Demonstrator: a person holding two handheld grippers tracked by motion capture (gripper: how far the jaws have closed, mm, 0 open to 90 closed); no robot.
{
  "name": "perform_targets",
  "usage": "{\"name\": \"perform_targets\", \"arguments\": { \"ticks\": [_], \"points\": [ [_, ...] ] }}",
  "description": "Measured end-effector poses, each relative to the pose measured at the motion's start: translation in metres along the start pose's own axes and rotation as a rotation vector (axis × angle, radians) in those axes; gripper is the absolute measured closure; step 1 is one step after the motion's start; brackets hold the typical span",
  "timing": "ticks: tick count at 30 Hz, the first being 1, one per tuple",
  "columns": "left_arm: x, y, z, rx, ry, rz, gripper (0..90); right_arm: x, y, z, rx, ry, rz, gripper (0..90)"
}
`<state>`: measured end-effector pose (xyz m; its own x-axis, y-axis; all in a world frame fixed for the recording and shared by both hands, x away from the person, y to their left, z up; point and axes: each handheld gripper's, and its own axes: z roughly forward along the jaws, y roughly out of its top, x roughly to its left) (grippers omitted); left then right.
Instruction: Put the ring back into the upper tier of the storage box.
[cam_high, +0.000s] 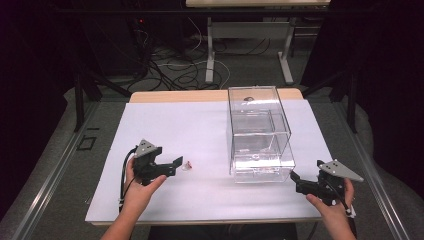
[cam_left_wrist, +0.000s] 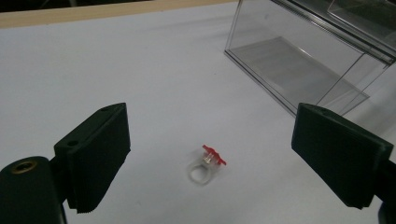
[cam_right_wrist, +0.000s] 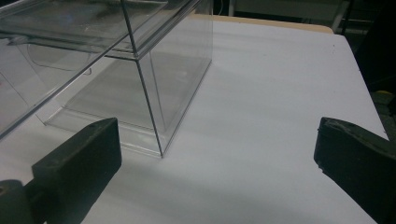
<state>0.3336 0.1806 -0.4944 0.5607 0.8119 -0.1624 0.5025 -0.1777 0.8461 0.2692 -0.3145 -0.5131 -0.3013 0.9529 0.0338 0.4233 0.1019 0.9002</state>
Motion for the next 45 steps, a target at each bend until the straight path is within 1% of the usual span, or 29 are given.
{"name": "perform_targets", "arguments": {
  "ticks": [3, 4, 6, 7, 8, 11, 12, 14, 16, 21, 22, 23, 24, 26, 28, 29, 30, 31, 32, 33, 34, 35, 36, 37, 38, 39, 42, 43, 45],
  "points": [
    [-0.004, 0.004, 0.008, -0.002, -0.004, 0.02, 14.3, -0.001, -0.001, 0.001, -0.012, 0.002, 0.006, 1.2],
    [-0.005, 0.005, 0.01, -0.001, -0.006, 0.02, 15.6, -0.002, -0.001, 0.001, -0.01, 0.008, 0.021, 3.1],
    [-0.006, 0.008, 0.015, 0.01, -0.008, 0.017, 15.6, -0.003, -0.001, 0.001, -0.012, 0.005, 0.022, 3.5],
    [-0.006, 0.009, 0.018, 0.016, -0.01, 0.013, 16.3, -0.004, -0.001, -0.001, -0.001, 0.004, 0.033, 4.2],
    [-0.006, 0.01, 0.02, 0.016, -0.01, 0.013, 16.4, -0.005, -0.001, -0.001, -0.01, -0.001, 0.022, 4.5],
    [-0.006, 0.012, 0.027, 0.027, -0.014, 0.006, 16.6, -0.006, -0.001, -0.001, -0.015, 0.001, 0.027, 5.1],
    [-0.006, 0.013, 0.031, 0.044, -0.014, -0.006, 16.7, -0.006, -0.001, -0.002, -0.007, -0.001, 0.037, 5.8],
    [-0.006, 0.013, 0.032, 0.051, -0.015, -0.007, 17.5, -0.007, -0.002, -0.001, -0.014, 0.005, 0.035, 6.7],
    [-0.006, 0.013, 0.036, 0.062, -0.018, -0.019, 19.2, -0.007, -0.002, -0.001, -0.006, 0.002, 0.035, 6.8],
    [-0.005, 0.012, 0.044, 0.081, -0.025, -0.022, 22.9, -0.007, -0.003, 0.0, -0.009, -0.001, 0.032, 7.1],
    [-0.005, 0.011, 0.046, 0.081, -0.023, -0.024, 26.3, -0.007, -0.003, -0.001, -0.002, -0.001, 0.03, 7.4],
    [-0.005, 0.011, 0.047, 0.094, -0.028, -0.034, 27.1, -0.007, -0.003, -0.001, -0.005, 0.006, 0.034, 7.4],
    [-0.005, 0.01, 0.049, 0.095, -0.024, -0.034, 27.8, -0.006, -0.003, 0.0, 0.001, 0.01, 0.047, 7.5],
    [-0.004, 0.009, 0.051, 0.108, -0.021, -0.036, 28.5, -0.007, -0.003, 0.0, -0.006, 0.012, 0.038, 7.5],
    [-0.004, 0.008, 0.055, 0.108, -0.014, -0.04, 29.4, -0.006, -0.004, 0.001, -0.007, 0.005, 0.033, 7.5],
    [-0.003, 0.007, 0.056, 0.108, -0.007, -0.037, 29.6, -0.006, -0.004, 0.001, -0.003, 0.012, 0.035, 7.5],
    [-0.005, 0.006, 0.058, 0.099, 0.007, -0.054, 29.6, -0.006, -0.004, 0.001, -0.002, 0.014, 0.033, 7.5],
    [-0.004, 0.006, 0.059, 0.107, 0.003, -0.054, 29.9, -0.006, -0.004, 0.001, -0.004, 0.009, 0.037, 7.5],
    [-0.003, 0.005, 0.059, 0.116, 0.011, -0.045, 29.9, -0.006, -0.004, 0.001, -0.004, 0.009, 0.037, 7.5],
    [-0.003, 0.005, 0.06, 0.119, 0.007, -0.057, 30.4, -0.006, -0.004, 0.001, 0.005, 0.011, 0.038, 7.5],
    [-0.002, 0.004, 0.061, 0.134, 0.012, -0.055, 30.4, -0.006, -0.004, 0.001, 0.005, 0.011, 0.038, 7.5],
    [-0.001, 0.004, 0.062, 0.145, 0.004, -0.06, 30.5, -0.006, -0.003, 0.0, 0.009, 0.014, 0.041, 7.5],
    [-0.001, 0.003, 0.063, 0.152, 0.013, -0.054, 30.8, -0.006, -0.004, 0.0, 0.01, 0.015, 0.045, 7.6],
    [0.0, 0.003, 0.064, 0.161, 0.008, -0.051, 31.6, -0.007, -0.003, 0.0, 0.01, 0.014, 0.041, 7.7],
    [-0.001, 0.002, 0.065, 0.161, 0.005, -0.066, 31.6, -0.007, -0.003, 0.0, 0.01, 0.014, 0.041, 7.7],
    [0.0, 0.002, 0.065, 0.165, 0.006, -0.058, 32.1, -0.006, -0.003, 0.001, 0.009, 0.014, 0.042, 7.7],
    [0.0, 0.001, 0.068, 0.183, 0.014, -0.064, 33.9, -0.006, -0.003, 0.001, 0.008, 0.014, 0.036, 7.7],
    [0.001, 0.0, 0.068, 0.195, 0.005, -0.069, 34.3, -0.006, -0.004, 0.001, 0.009, 0.015, 0.04, 7.7],
    [0.001, -0.001, 0.07, 0.206, -0.002, -0.061, 34.3, -0.005, -0.004, 0.001, 0.012, 0.016, 0.049, 7.7]
  ]
}}
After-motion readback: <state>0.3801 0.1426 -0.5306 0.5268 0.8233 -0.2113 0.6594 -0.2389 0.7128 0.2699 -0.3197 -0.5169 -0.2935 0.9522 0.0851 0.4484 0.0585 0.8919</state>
